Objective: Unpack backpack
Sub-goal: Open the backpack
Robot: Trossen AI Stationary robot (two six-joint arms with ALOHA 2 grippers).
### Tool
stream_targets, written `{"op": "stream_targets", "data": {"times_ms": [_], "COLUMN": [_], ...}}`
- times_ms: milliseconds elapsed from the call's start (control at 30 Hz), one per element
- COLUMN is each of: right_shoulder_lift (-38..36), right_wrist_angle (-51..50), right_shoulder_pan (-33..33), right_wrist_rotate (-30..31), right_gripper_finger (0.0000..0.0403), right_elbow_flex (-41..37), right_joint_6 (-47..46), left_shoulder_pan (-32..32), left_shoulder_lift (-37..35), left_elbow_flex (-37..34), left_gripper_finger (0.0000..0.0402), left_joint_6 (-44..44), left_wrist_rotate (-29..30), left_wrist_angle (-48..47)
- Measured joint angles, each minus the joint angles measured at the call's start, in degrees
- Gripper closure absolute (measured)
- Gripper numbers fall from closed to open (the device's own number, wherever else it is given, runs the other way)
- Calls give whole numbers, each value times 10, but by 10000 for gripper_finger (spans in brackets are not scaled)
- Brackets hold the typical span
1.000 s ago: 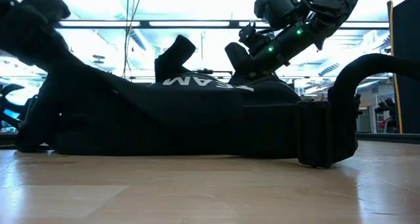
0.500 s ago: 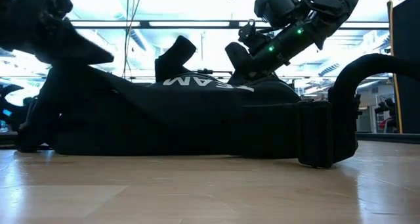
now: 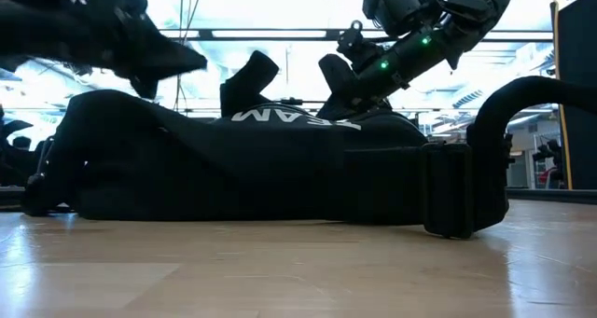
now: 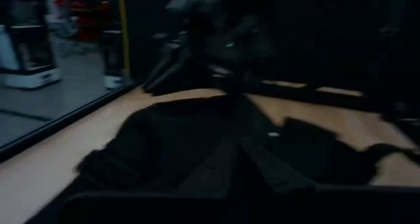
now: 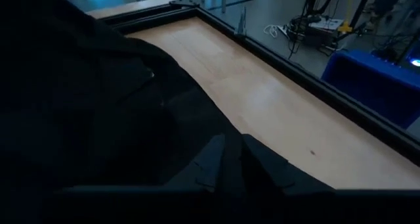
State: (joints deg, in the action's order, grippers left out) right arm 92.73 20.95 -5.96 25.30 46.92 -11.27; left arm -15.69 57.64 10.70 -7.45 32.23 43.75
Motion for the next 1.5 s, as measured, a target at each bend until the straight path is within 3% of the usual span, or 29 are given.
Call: {"op": "stream_targets", "data": {"times_ms": [167, 233, 300, 367, 500, 667, 833, 1033, 1133, 1300, 1500], "right_shoulder_lift": [0, 0, 0, 0, 0, 0, 0, 0, 0, 0, 0], "right_wrist_angle": [-1, -1, -1, -1, 3, 9, 43, 74, 75, 74, 73], "right_shoulder_pan": [0, 0, 0, 0, 0, -5, -10, -10, -10, -10, -10], "right_wrist_rotate": [0, 0, 0, 0, 0, 0, 5, 6, 6, 6, 6], "right_gripper_finger": [369, 367, 366, 367, 372, 376, 367, 354, 353, 358, 356], "right_elbow_flex": [0, 0, 0, 0, 0, 0, 0, 0, 0, 0, 0], "right_joint_6": [26, 37, 48, 58, 71, 91, 126, 178, 185, 184, 185], "left_shoulder_pan": [63, 79, 92, 102, 116, 115, 109, 74, 51, 7, -24], "left_shoulder_lift": [-18, -47, -89, -130, -154, -141, -120, -111, -112, -106, -96], "left_elbow_flex": [0, 10, 41, 92, 227, 355, 382, 352, 350, 350, 350], "left_gripper_finger": [401, 402, 402, 402, 402, 402, 402, 402, 402, 402, 394], "left_joint_6": [28, 29, 28, 14, -70, -190, -338, -428, -456, -516, -531], "left_wrist_rotate": [-30, -45, -42, -7, 40, -36, -129, -229, -234, -188, -229], "left_wrist_angle": [-9, -63, -190, -374, -709, -943, -1145, -1194, -1194, -1185, -1203]}}
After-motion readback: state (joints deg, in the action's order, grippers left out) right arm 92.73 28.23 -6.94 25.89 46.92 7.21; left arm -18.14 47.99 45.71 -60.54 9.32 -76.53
